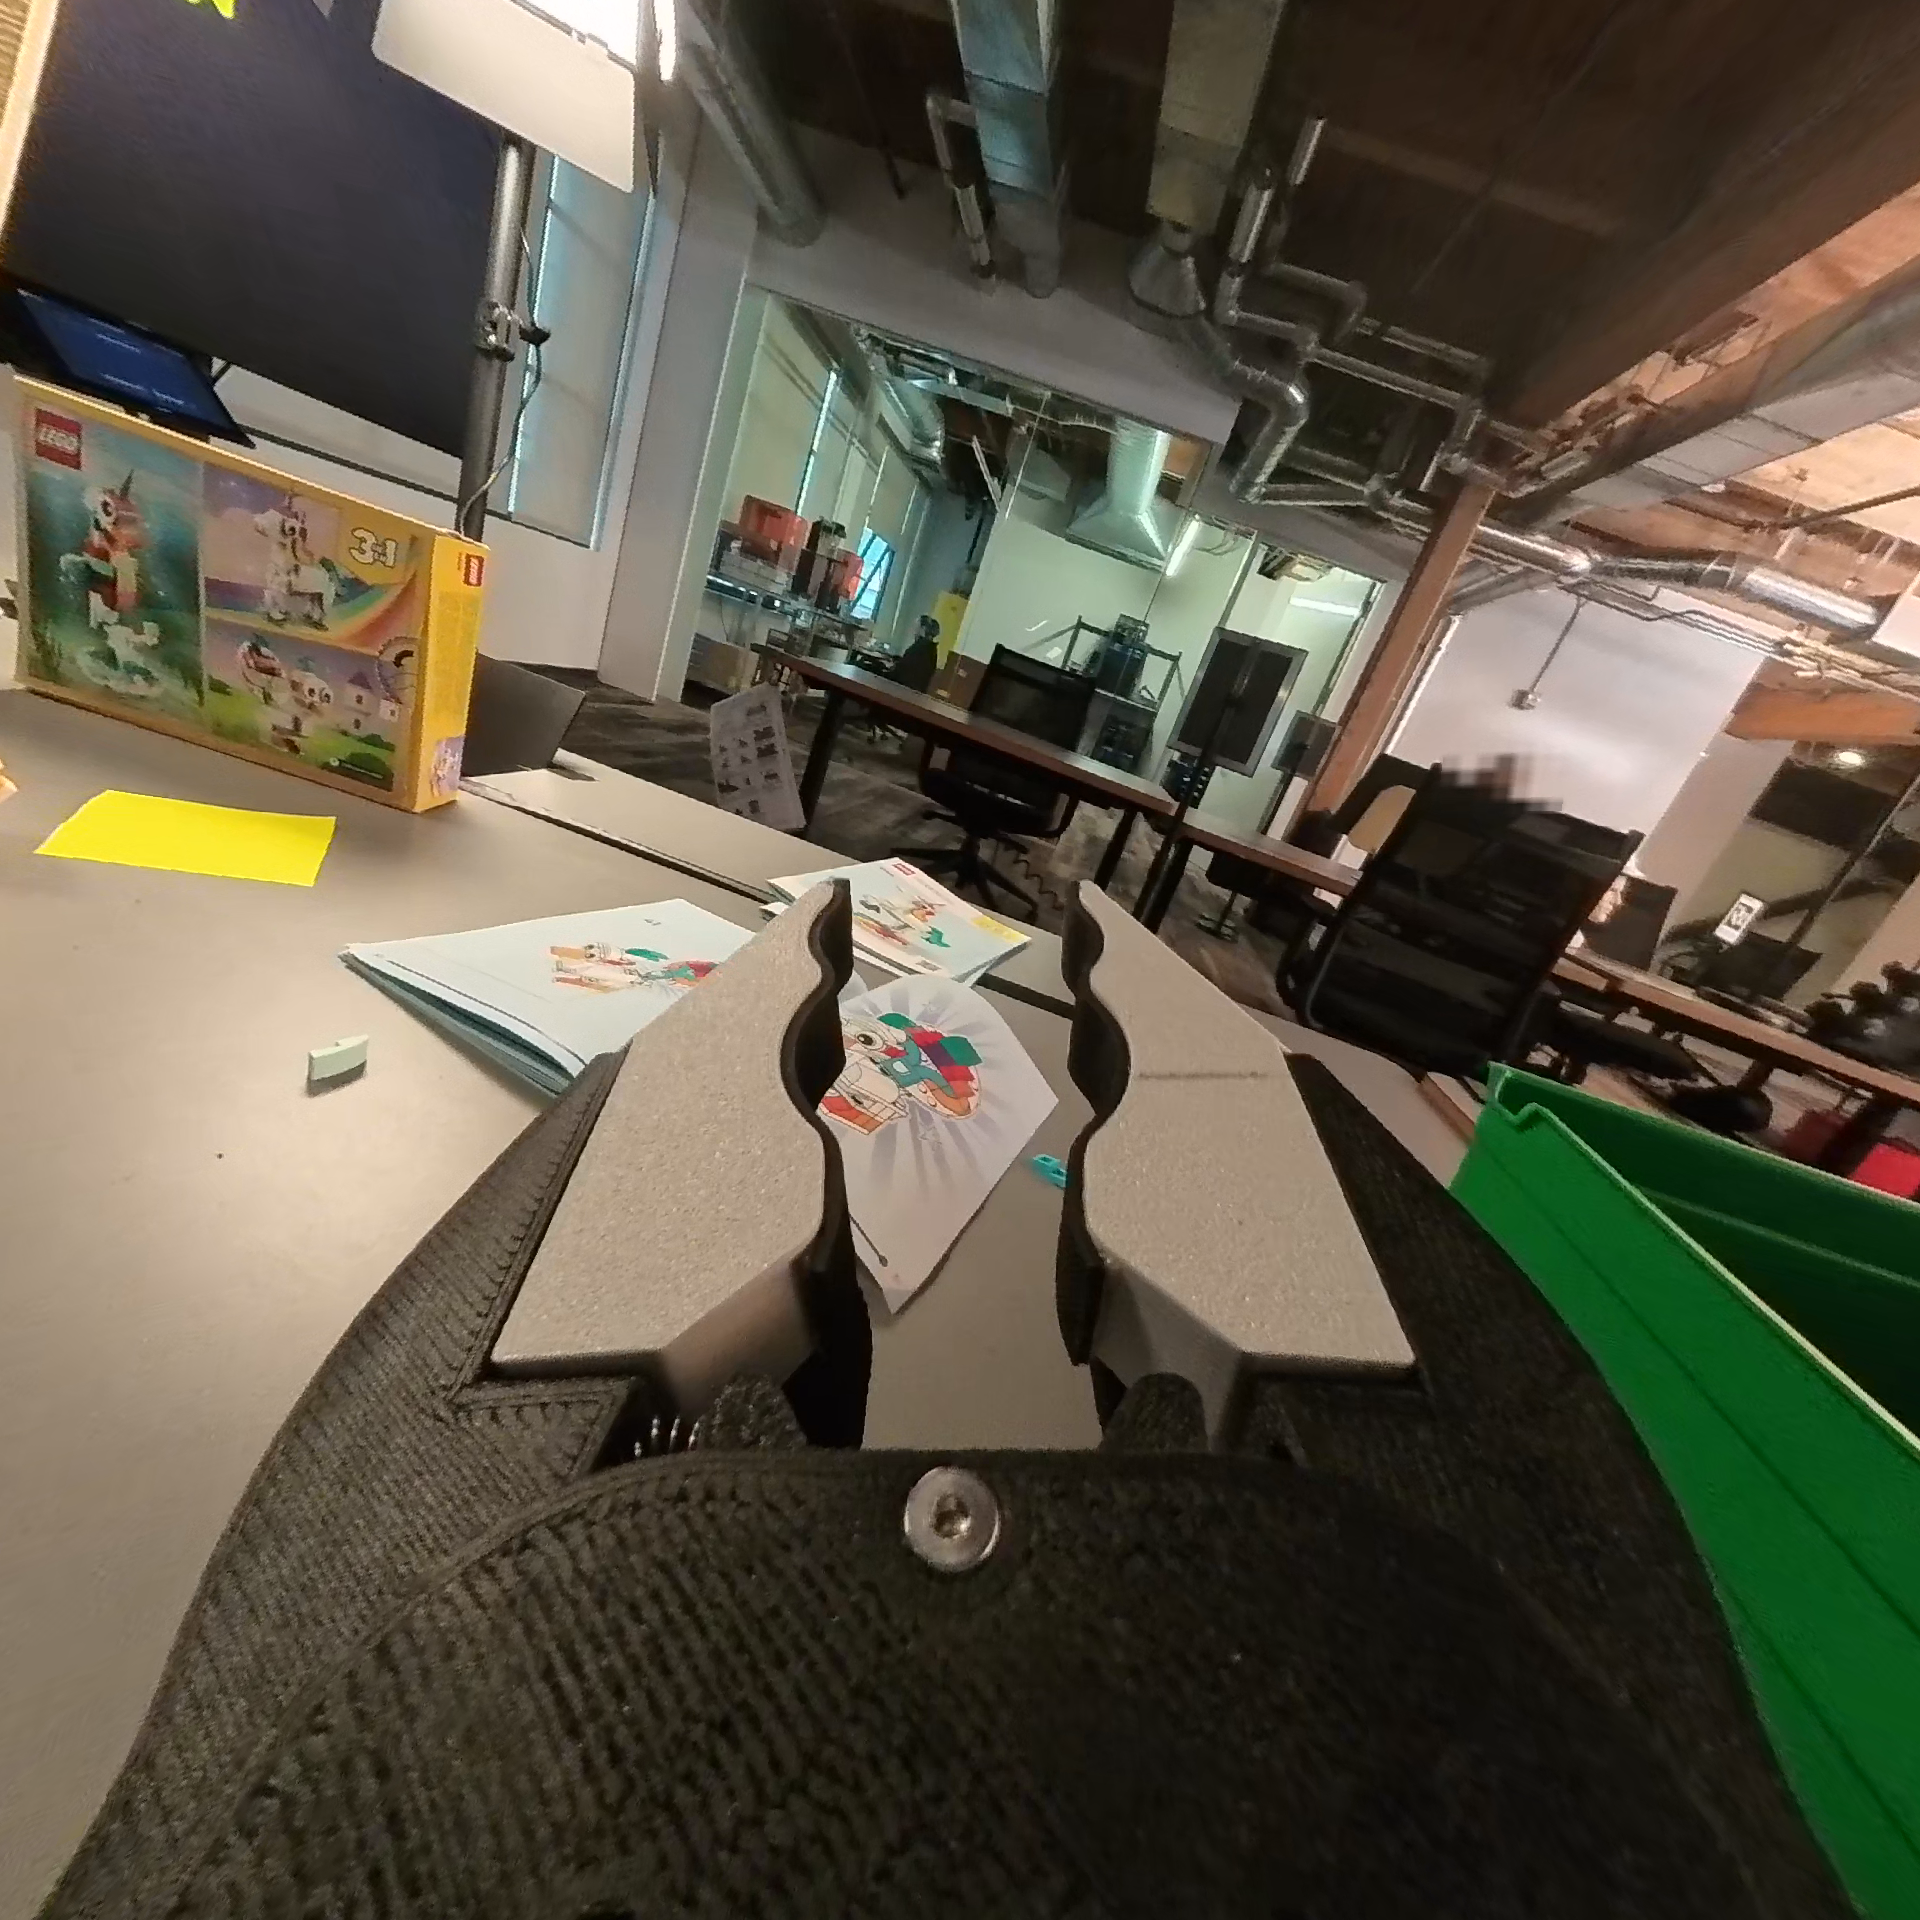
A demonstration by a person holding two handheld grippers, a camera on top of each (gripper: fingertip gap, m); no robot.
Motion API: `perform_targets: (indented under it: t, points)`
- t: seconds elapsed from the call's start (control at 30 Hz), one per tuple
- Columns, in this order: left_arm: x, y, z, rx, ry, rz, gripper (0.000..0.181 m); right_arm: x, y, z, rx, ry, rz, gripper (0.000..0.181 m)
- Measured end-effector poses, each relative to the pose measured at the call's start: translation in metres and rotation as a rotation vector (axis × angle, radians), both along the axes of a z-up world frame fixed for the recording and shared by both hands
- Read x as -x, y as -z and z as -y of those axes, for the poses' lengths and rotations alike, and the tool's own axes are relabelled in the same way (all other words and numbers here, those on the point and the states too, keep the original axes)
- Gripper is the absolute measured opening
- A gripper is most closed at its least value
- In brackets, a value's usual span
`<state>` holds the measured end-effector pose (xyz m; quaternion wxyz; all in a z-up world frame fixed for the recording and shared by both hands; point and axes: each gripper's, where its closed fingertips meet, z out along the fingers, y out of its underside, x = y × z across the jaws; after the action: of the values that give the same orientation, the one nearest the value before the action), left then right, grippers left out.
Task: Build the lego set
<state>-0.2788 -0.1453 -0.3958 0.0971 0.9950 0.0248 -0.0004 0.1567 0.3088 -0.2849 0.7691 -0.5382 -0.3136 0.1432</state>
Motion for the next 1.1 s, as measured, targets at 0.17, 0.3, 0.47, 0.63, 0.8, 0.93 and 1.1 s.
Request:
perform_targets:
  t: [0.17, 0.3, 0.47, 0.63, 0.8, 0.93, 1.1]
  points:
    - [0.013, -0.082, -0.072, -0.475, 0.021, -0.176, 0.007, 0.0, -0.004, 0.003, -0.014, -0.015, -0.017, 0.038]
    - [-0.011, -0.154, -0.129, -0.849, 0.141, -0.273, 0.006, -0.003, -0.017, 0.01, -0.031, -0.045, -0.084, 0.038]
    - [-0.091, -0.192, -0.18, -1.141, 0.311, -0.246, 0.006, 0.01, -0.036, 0.033, -0.115, -0.159, -0.046, 0.047]
    - [-0.204, -0.209, -0.229, -1.49, 0.311, 0.135, 0.006, 0.02, -0.051, 0.069, -0.075, -0.388, -0.017, 0.05]
    - [-0.3, -0.199, -0.264, -1.631, 0.466, 0.494, 0.006, 0.0, -0.058, 0.1, -0.048, -0.525, 0.053, 0.051]
    - [-0.352, -0.187, -0.284, -1.613, 0.48, 0.857, 0.006, 0.005, -0.056, 0.132, -0.038, -0.689, 0.199, 0.044]
    - [-0.389, -0.182, -0.283, -1.295, 0.382, 1.598, 0.005, 0.027, -0.055, 0.169, -0.115, -0.892, 0.381, 0.035]
